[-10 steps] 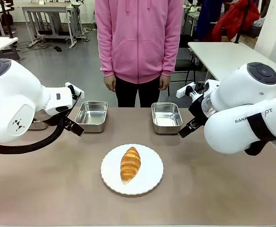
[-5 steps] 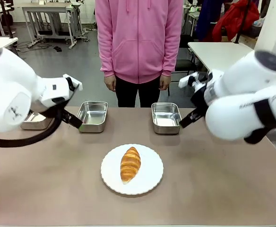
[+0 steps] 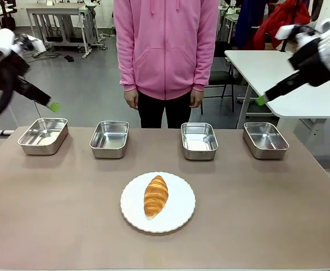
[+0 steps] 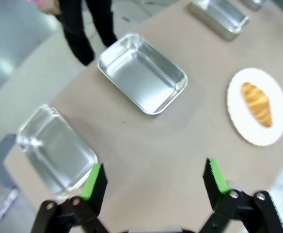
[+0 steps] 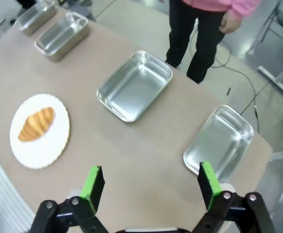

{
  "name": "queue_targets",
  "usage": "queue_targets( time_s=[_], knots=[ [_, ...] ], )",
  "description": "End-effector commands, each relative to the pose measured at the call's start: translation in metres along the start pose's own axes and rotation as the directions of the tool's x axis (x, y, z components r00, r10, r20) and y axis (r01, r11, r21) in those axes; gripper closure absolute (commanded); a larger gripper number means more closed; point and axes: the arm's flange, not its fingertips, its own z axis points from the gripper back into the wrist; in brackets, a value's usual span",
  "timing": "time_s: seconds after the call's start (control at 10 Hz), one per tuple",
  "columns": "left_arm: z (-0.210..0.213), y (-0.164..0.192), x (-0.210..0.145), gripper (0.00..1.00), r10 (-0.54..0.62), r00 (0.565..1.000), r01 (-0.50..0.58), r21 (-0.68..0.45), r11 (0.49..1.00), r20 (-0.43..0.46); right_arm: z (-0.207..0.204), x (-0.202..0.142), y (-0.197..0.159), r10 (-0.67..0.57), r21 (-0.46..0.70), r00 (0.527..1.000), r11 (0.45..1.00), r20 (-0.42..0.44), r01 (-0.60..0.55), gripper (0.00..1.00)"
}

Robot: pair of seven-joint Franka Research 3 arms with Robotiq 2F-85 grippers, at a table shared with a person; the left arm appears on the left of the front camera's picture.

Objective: Place the bread in the container.
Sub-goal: Place the Butter Roll into the Airtight Container indicated by the human.

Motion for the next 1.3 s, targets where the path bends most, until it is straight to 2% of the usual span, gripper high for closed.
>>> queue_targets(
  time_s=[0.0, 0.2, 0.3, 0.4, 0.5, 1.0, 1.1, 1.2],
  knots=[
    [-0.007, 0.061, -0.013, 0.00, -0.039, 0.999, 0.039, -0.144, 0.989, 0.008, 0.006, -0.019, -0.039, 0.091, 0.115, 0.996, 0.989, -0.016, -0.089, 0.00],
    [0.004, 0.091, -0.038, 0.00, -0.085, 0.995, 0.092, -0.138, 0.986, 0.056, 0.012, -0.043, -0.066, 0.113, 0.137, 0.994, 0.984, -0.004, -0.112, 0.00],
    [0.015, 0.099, -0.048, 0.00, -0.064, 0.993, 0.075, -0.111, 0.991, 0.102, 0.014, -0.054, -0.075, 0.097, 0.119, 0.995, 0.988, 0.026, -0.100, 0.00],
    [0.018, 0.095, -0.052, 0.00, -0.087, 0.989, 0.096, -0.072, 0.993, 0.117, 0.014, -0.058, -0.075, 0.092, 0.105, 0.995, 0.990, 0.035, -0.095, 0.00],
    [0.012, 0.091, -0.052, 0.00, -0.063, 0.996, 0.071, -0.124, 0.990, 0.070, 0.016, -0.054, -0.063, 0.100, 0.117, 0.995, 0.988, -0.004, -0.099, 0.00],
    [0.010, 0.092, -0.051, 0.00, -0.081, 0.995, 0.086, -0.110, 0.990, 0.052, 0.014, -0.053, -0.060, 0.097, 0.105, 0.995, 0.990, -0.019, -0.094, 0.00],
    [0.020, 0.100, -0.061, 0.00, -0.082, 0.995, 0.088, -0.101, 0.991, 0.063, 0.019, -0.054, -0.070, 0.100, 0.164, 0.995, 0.981, 0.020, -0.102, 0.00],
    [0.029, 0.106, -0.070, 0.00, -0.096, 0.991, 0.106, -0.111, 0.988, 0.092, 0.024, -0.056, -0.079, 0.091, 0.169, 0.994, 0.981, 0.052, -0.099, 0.00]
  ],
)
